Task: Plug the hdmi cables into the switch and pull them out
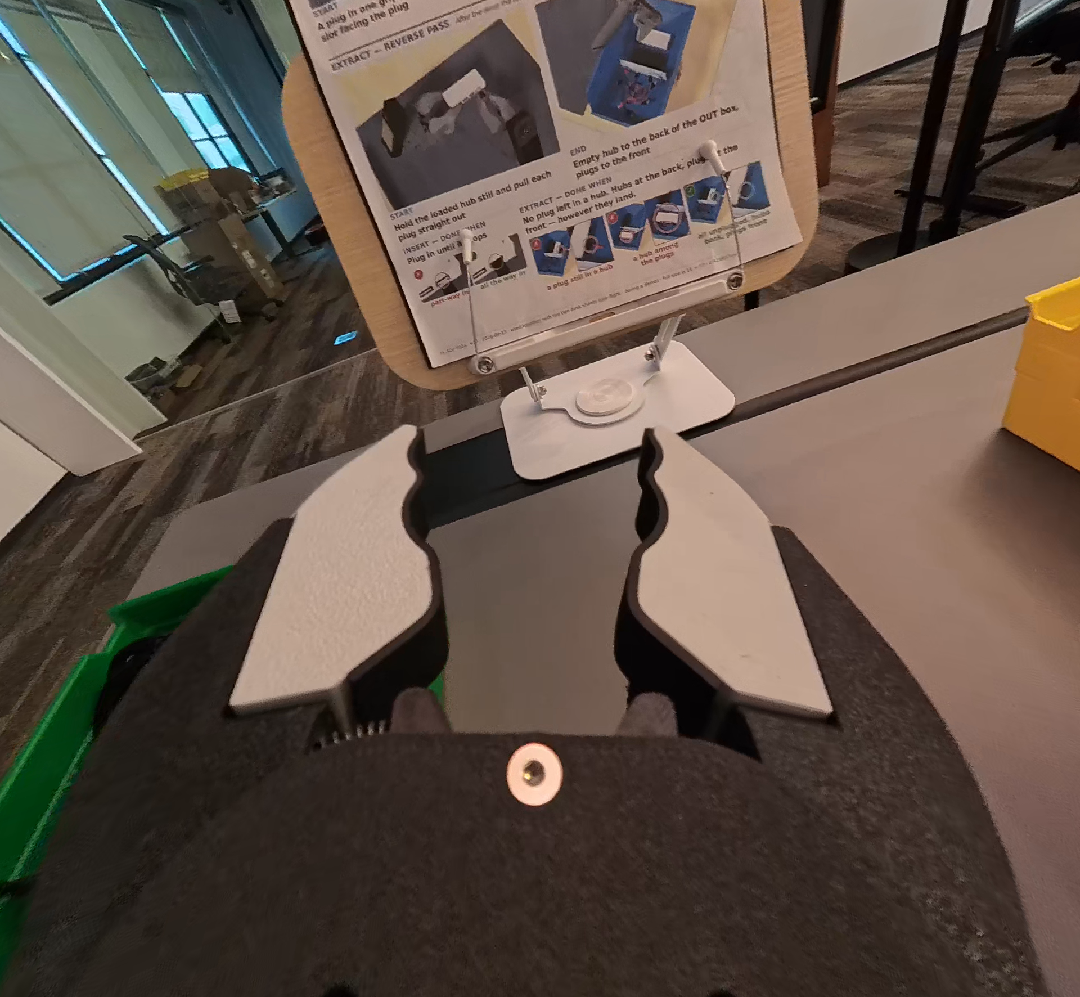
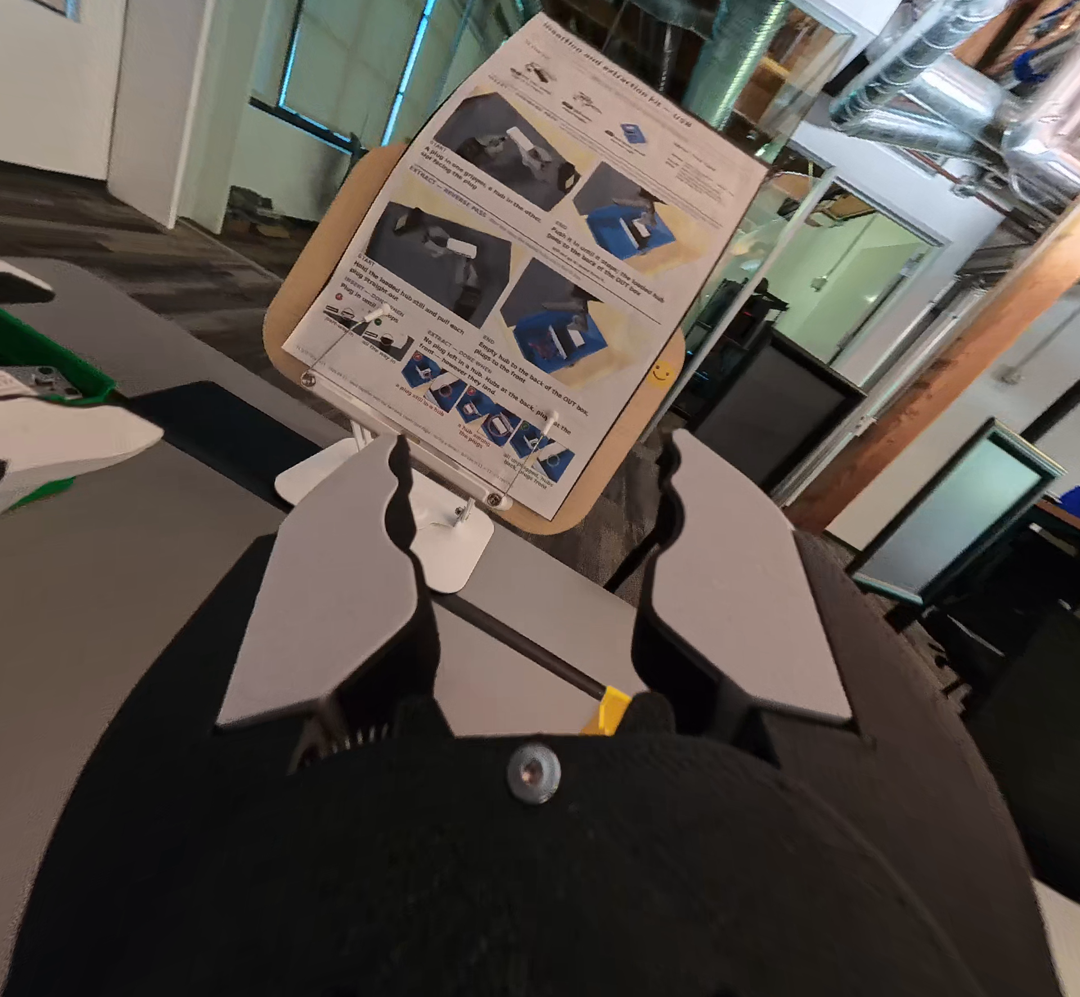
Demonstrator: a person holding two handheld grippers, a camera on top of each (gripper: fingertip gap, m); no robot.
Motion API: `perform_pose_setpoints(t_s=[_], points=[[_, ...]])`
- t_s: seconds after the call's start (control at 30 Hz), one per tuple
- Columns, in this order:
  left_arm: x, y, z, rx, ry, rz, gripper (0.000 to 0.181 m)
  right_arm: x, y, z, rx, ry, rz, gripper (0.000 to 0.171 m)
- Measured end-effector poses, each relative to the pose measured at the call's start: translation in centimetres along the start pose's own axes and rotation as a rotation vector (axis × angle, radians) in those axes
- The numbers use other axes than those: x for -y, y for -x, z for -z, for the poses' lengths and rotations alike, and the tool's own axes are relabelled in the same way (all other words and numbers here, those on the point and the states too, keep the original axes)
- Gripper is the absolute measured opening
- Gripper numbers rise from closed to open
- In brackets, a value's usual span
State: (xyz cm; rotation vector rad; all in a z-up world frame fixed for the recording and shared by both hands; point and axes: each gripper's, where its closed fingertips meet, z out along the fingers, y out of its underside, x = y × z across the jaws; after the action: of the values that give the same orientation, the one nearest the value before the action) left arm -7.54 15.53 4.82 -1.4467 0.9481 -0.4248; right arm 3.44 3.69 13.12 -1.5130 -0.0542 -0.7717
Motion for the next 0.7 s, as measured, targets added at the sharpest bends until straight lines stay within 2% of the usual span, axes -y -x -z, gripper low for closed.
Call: perform_pose_setpoints(t_s=[0.1,0.2,0.3,0.4,0.5,0.6,0.7], points=[[-0.5,-1.8,0.2,-0.100,0.041,-0.024,0.061,-0.9,0.1,-0.9,0.083,0.001,0.015,0.072],[-0.4,-3.0,0.6,-0.176,0.061,-0.035,0.054,-3.1,0.4,-0.7,0.145,-0.064,-0.056,0.048],[-0.1,-2.3,1.8,-0.196,0.093,-0.077,0.049,-4.5,0.5,-1.1,0.226,0.000,-0.134,0.044],[-0.4,2.8,3.8,-0.096,0.149,-0.128,0.043,-3.4,-0.2,-0.3,0.257,-0.048,-0.177,0.044],[-2.9,10.1,5.1,0.018,0.257,-0.152,0.042,-2.5,-0.5,0.5,0.291,-0.061,-0.149,0.044],[-5.5,14.7,3.1,-0.059,0.395,-0.305,0.043,-1.6,-0.4,1.1,0.336,-0.080,-0.150,0.045],[-10.0,15.5,0.9,-0.245,0.593,-0.607,0.053,-1.5,0.1,1.3,0.367,-0.082,-0.127,0.046]])
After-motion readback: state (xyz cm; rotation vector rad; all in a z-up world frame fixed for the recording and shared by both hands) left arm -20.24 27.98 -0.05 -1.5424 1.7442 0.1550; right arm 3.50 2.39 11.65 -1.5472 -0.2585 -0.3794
